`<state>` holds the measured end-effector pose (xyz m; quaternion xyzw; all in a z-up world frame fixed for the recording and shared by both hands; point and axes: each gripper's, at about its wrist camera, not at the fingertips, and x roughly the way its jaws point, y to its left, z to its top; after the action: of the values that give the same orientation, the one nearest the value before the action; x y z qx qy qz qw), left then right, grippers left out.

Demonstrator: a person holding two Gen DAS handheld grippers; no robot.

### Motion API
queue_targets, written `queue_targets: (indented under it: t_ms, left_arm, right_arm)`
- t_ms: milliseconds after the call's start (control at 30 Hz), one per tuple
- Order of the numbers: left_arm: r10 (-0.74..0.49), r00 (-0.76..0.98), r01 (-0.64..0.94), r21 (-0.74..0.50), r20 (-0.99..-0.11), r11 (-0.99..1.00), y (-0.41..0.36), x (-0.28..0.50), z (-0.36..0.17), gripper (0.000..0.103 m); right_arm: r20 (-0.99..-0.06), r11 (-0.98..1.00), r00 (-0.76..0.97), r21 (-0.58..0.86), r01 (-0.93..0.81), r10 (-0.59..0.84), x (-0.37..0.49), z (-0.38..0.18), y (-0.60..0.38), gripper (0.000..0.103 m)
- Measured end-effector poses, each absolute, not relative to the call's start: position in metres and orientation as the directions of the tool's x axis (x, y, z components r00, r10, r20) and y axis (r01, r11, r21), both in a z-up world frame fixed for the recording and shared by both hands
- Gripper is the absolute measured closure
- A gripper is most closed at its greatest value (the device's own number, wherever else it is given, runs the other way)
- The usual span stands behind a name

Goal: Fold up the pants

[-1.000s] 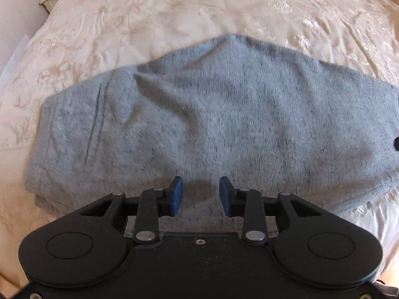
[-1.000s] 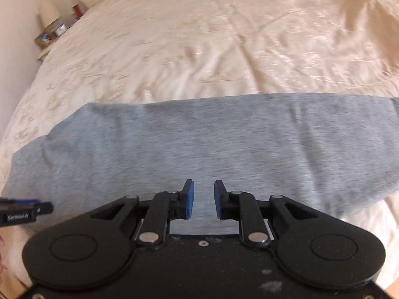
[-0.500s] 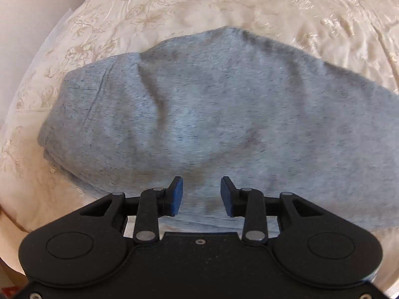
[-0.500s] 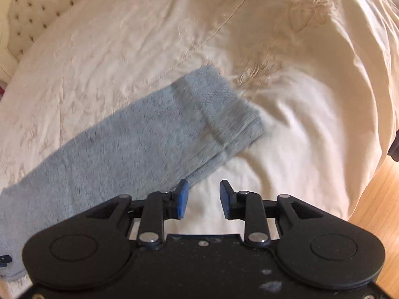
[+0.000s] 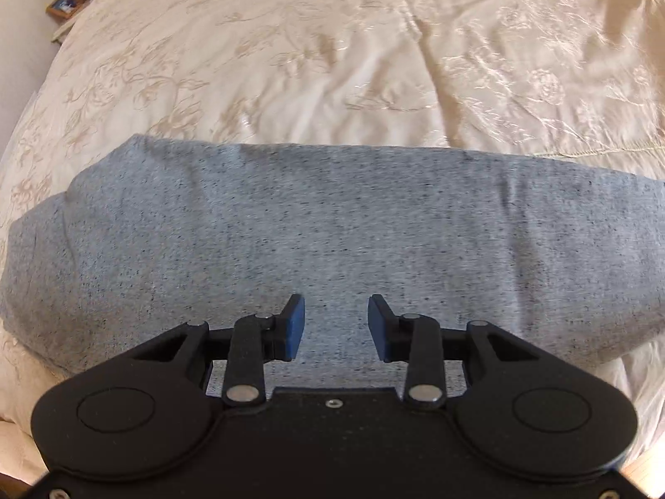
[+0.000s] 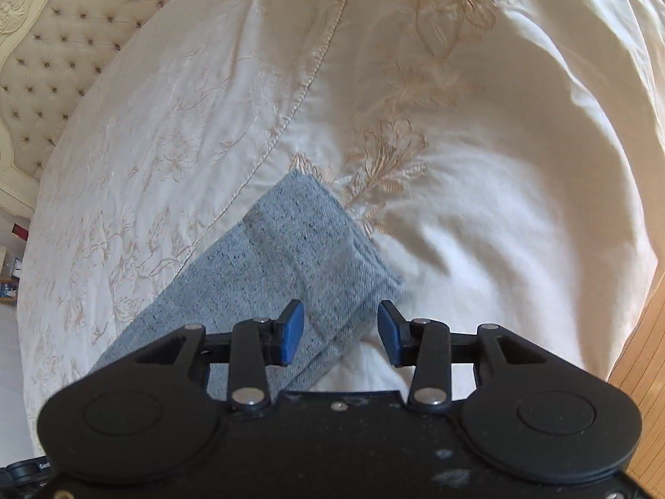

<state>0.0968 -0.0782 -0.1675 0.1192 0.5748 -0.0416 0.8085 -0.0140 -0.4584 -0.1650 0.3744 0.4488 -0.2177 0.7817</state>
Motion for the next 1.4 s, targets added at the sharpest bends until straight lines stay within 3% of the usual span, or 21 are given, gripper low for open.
queue_targets:
  t_ms: [800, 867, 900, 933, 1133, 1400]
  left_arm:
    - [0.075, 0.303, 0.244, 0.153, -0.95, 0.958, -0.125, 0.115, -0.169, 0.057]
    - [0.056, 0.295, 0.25, 0.134, -0.954, 0.959, -0.133, 0.118, -0.171, 0.057]
    - [0.044, 0.293, 0.253, 0.122, -0.955, 0.96, -0.136, 0.119, -0.172, 0.057]
    - [0.033, 0.289, 0.256, 0.11, -0.957, 0.96, -0.141, 0.12, -0.173, 0.057]
    - [0.02, 0.313, 0.254, 0.104, -0.95, 0.962, -0.17, 0.146, -0.189, 0.057]
    - [0.053, 0.223, 0.261, 0.112, -0.973, 0.959, -0.184, 0.182, -0.227, 0.058]
  right_arm:
    - [-0.837, 0.446, 0.537, 0.521, 0.728, 0.102, 0.0, -0.21, -0.489, 0.058]
    - [-0.828, 0.468, 0.547, 0.534, 0.705, 0.122, 0.006, -0.207, -0.493, 0.065]
    - [-0.824, 0.491, 0.553, 0.536, 0.687, 0.127, 0.009, -0.204, -0.493, 0.086]
    - [-0.822, 0.52, 0.553, 0.534, 0.666, 0.136, 0.012, -0.199, -0.492, 0.089]
    - [-0.804, 0.572, 0.576, 0.545, 0.613, 0.149, 0.015, -0.175, -0.487, 0.089]
    - [-0.793, 0.612, 0.589, 0.545, 0.573, 0.154, 0.017, -0.157, -0.478, 0.089]
